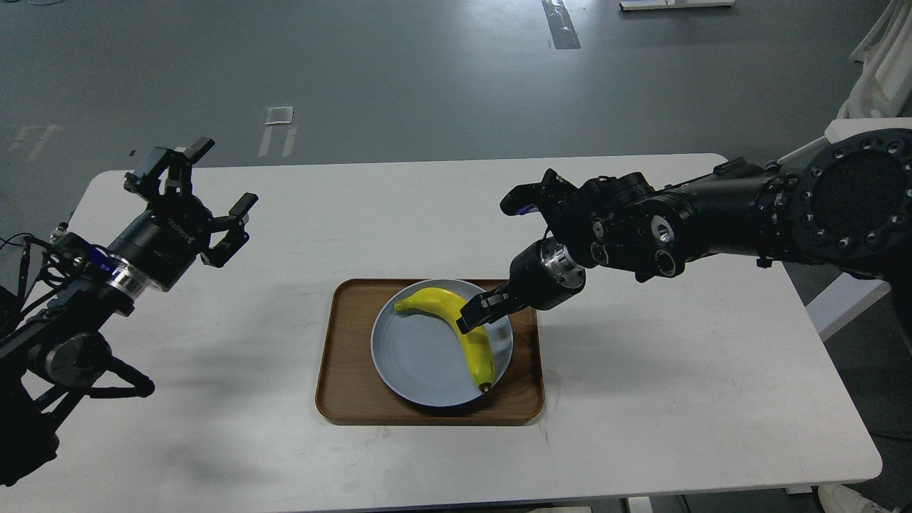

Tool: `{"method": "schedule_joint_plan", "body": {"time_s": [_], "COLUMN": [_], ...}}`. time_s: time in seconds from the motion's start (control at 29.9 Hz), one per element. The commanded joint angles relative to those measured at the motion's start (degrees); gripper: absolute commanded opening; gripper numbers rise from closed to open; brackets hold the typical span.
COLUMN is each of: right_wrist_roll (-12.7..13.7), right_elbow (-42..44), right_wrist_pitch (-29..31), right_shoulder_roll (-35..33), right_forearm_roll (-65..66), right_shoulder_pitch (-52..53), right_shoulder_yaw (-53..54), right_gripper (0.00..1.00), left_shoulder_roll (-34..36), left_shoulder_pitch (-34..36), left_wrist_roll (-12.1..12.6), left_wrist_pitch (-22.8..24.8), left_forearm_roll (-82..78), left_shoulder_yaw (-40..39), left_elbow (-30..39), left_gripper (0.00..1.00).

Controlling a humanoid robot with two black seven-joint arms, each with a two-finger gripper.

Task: Place banana on plate with both arms
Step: 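Open the right gripper and withdraw it from the banana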

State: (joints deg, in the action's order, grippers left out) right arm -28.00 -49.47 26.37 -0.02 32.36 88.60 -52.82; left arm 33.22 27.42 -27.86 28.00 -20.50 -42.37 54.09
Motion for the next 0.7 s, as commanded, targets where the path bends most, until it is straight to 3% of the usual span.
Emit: {"method": "schedule_joint_plan", "body": {"time_s": [0.0,0.2,0.33,0.67], "right_wrist_roll": [0.0,0.0,0.0,0.0], "right_elbow": [1.9,3.2,3.5,3.6], "right_wrist_pitch": [0.0,-0.1,0.0,0.1], "right_shoulder_roll": [-3.1,-15.3,-22.7,-27.8], "right_forearm_roll": [-1.8,-9.3,-11.5,-21.2], "right_shoulder_pitch": [0.3,-5.6,-16.3,-43.5], "right_shoulder_yaw": [2.3,18.2,33.9,65.0], "right_gripper": [0.98,1.0,1.0,1.0], "left_shoulder_roll": [0.0,-0.2,-0.7,-6.0], "left_shoulder_pitch": [0.0,0.1,0.0,-0.1], "left_wrist_roll": [0.0,-0.1,-0.1,-0.1], "left_wrist_pitch": [0.0,0.0,0.0,0.0], "left_forearm_roll": [-0.1,0.0,0.0,-0.1], "left_shoulder_yaw": [0.0,0.0,0.0,-0.2], "left_elbow": [0.0,-0.2,-0.3,-1.2], "left_gripper": [0.98,0.98,0.98,0.98]}}
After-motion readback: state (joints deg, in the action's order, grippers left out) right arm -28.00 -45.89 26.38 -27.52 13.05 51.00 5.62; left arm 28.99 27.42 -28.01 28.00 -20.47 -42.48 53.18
